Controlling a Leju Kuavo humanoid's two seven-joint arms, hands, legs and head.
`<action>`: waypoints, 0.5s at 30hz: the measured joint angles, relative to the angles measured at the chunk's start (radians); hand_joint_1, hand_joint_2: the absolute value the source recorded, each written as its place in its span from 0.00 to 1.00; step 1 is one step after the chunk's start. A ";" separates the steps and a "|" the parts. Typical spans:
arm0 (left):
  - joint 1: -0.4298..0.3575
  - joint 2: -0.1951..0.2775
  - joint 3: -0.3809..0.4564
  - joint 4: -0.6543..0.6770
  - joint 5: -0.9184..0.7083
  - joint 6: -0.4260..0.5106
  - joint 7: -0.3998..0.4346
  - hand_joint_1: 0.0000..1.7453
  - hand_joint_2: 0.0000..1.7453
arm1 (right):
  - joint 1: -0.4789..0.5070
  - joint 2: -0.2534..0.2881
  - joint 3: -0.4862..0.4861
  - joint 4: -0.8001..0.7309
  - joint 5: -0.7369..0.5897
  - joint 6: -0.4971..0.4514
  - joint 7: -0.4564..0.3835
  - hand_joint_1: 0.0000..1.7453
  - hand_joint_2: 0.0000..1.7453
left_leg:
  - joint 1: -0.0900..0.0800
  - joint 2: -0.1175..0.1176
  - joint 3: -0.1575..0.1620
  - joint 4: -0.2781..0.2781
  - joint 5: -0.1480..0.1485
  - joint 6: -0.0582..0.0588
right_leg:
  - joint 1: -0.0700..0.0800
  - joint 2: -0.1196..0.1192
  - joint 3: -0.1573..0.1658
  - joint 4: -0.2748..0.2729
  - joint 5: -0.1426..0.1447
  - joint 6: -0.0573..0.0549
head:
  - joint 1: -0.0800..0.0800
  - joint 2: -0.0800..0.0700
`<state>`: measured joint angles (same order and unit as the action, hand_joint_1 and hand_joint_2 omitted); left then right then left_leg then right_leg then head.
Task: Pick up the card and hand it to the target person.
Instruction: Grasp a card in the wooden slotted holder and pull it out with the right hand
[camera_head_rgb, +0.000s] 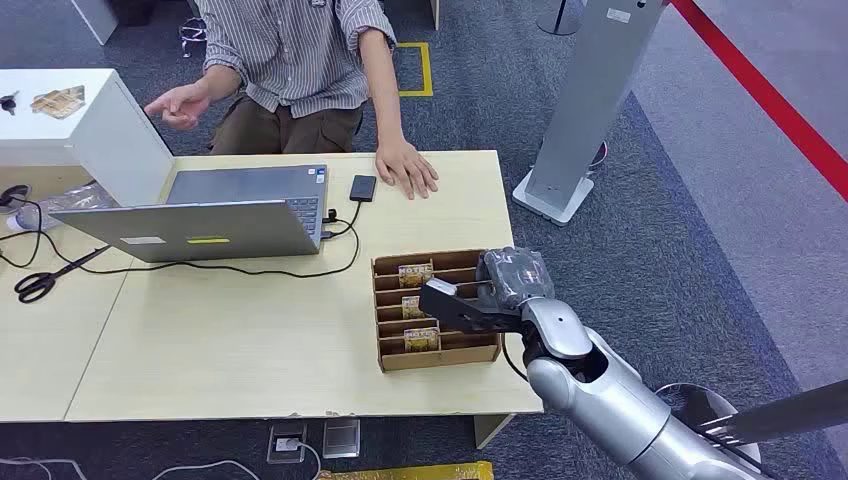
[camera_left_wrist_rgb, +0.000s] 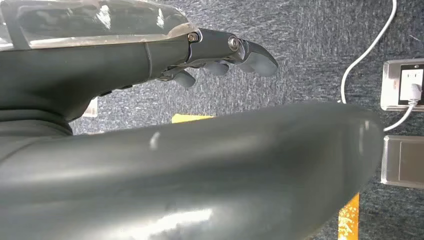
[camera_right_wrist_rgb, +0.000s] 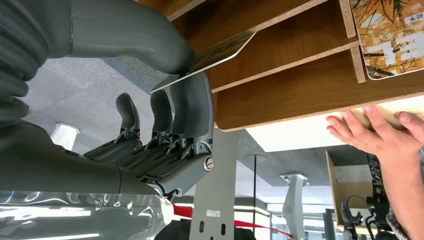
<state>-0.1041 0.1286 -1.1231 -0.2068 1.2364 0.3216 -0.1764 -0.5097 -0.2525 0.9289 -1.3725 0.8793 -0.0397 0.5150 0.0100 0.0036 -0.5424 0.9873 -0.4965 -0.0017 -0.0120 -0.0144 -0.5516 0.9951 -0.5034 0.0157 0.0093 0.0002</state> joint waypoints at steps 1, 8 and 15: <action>0.000 0.000 0.000 0.000 0.000 0.000 0.000 0.00 0.00 | 0.000 0.000 0.000 0.000 0.000 0.000 0.000 0.57 1.00 | 0.000 0.000 0.000 0.000 0.000 0.000 | 0.000 0.000 0.000 0.000 0.000 0.000 | 0.000 0.000; 0.000 0.000 0.000 0.000 0.000 0.000 0.000 0.00 0.00 | 0.000 0.000 0.000 0.000 0.001 -0.005 -0.004 0.51 1.00 | 0.000 0.000 0.000 0.000 0.000 0.000 | 0.000 0.000 0.000 0.000 0.000 0.000 | 0.000 0.000; 0.000 0.000 0.000 0.000 0.000 0.002 0.000 0.00 0.00 | -0.003 0.005 0.000 0.000 0.001 -0.009 -0.009 0.57 1.00 | 0.000 0.000 0.000 0.000 0.000 0.000 | 0.000 0.000 0.000 0.000 0.000 0.000 | 0.000 0.000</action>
<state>-0.1040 0.1286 -1.1231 -0.2068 1.2364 0.3235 -0.1765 -0.5126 -0.2476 0.9293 -1.3725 0.8804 -0.0489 0.5056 0.0100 0.0036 -0.5426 0.9873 -0.4965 -0.0017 -0.0120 -0.0145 -0.5516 0.9951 -0.5034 0.0158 0.0095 0.0001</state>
